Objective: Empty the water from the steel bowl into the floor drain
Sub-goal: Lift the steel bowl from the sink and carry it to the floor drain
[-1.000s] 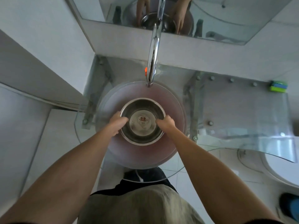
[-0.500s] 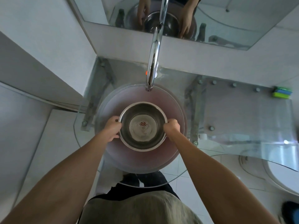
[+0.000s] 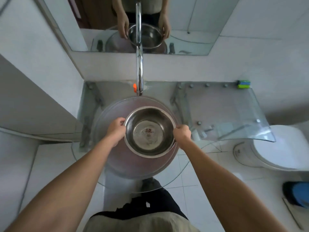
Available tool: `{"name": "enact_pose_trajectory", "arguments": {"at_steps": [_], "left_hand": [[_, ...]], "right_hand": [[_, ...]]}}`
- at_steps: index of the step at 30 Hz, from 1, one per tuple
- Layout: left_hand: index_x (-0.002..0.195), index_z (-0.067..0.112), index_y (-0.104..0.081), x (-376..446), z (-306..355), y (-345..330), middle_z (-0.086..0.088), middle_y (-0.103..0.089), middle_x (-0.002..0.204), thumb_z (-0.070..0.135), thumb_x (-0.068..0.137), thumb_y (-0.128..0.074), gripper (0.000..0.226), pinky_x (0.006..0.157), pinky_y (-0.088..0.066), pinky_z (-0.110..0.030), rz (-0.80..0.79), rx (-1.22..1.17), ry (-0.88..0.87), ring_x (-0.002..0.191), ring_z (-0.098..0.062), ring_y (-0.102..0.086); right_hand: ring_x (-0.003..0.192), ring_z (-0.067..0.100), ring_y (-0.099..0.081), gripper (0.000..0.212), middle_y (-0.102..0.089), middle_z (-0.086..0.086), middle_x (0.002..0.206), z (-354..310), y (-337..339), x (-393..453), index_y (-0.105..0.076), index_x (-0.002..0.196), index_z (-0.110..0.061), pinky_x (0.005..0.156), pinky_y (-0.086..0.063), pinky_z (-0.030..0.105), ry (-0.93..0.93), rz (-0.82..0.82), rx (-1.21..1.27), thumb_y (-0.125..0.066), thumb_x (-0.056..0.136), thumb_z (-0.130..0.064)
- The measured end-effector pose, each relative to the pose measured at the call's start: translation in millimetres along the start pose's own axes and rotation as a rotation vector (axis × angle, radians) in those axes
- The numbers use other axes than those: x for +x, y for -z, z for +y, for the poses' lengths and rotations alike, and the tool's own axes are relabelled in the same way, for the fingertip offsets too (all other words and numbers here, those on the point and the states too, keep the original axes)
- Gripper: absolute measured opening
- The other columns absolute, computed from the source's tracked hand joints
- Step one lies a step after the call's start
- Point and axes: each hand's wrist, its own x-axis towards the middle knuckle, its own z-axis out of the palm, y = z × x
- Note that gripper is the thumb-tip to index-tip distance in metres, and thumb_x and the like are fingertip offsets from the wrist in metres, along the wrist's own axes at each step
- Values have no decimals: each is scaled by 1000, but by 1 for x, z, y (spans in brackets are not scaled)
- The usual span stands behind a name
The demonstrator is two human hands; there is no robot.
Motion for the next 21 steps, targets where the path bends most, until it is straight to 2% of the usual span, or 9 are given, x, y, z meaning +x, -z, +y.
{"name": "enact_pose_trajectory", "arguments": {"at_steps": [3,6,7,9,10,13,17,19,21], "left_hand": [[98,18,-68,-11,24,-6,-4,-65,82,11,87,-62,14,67,-50,-36,-35,6,-68,69,-27,-59],[99,11,-72,-25,43,-17,-10,-69,84,7,86,-61,18,73,-57,-39,-84,19,-123,76,-29,-63],[99,9,-73,-31,50,-22,-8,-68,79,7,85,-62,18,70,-57,-34,-103,21,-152,72,-27,-62],[96,8,-72,-44,64,-36,-1,-62,68,3,86,-63,15,56,-46,-20,-139,35,-211,62,-17,-55],[97,5,-72,-52,71,-43,0,-59,66,0,86,-62,16,55,-42,-19,-161,35,-237,62,-16,-52],[94,-2,-73,-74,87,-72,-11,-61,71,-6,85,-59,18,64,-41,-31,-236,43,-275,71,-22,-54],[93,3,-73,-99,106,-113,-13,-65,75,1,84,-58,18,66,-50,-38,-320,93,-291,69,-25,-57],[91,2,-70,-116,116,-142,-13,-64,72,0,86,-55,17,56,-50,-32,-376,114,-309,60,-24,-56],[91,1,-67,-136,125,-172,-12,-62,68,-4,88,-51,18,39,-47,-24,-433,147,-321,50,-22,-54]], "right_hand": [[70,31,-61,21,-61,15,73,11,21,-16,-64,74,1,64,-52,35,-37,35,73,-43,77,-1],[85,35,-71,30,-69,18,89,27,44,-27,-71,94,4,72,-64,41,-83,72,155,-43,83,1],[85,33,-71,29,-69,17,91,34,53,-32,-71,95,3,69,-64,39,-95,83,182,-43,85,2],[78,28,-69,26,-69,15,88,47,70,-43,-69,88,-1,57,-59,31,-113,125,222,-43,86,2],[73,26,-67,26,-68,14,85,53,79,-48,-69,85,-1,55,-58,30,-122,147,244,-43,85,2],[65,24,-63,24,-65,10,75,80,109,-62,-68,77,-3,59,-58,33,-157,244,308,-45,83,1],[65,28,-62,22,-63,12,74,121,147,-74,-65,71,-4,70,-63,42,-209,321,345,-45,80,-1],[60,28,-57,22,-60,13,70,147,170,-80,-62,65,-4,70,-63,46,-227,370,367,-44,77,-1],[65,30,-61,21,-62,16,77,175,193,-83,-66,75,1,71,-63,48,-259,391,393,-45,77,-1]]}}
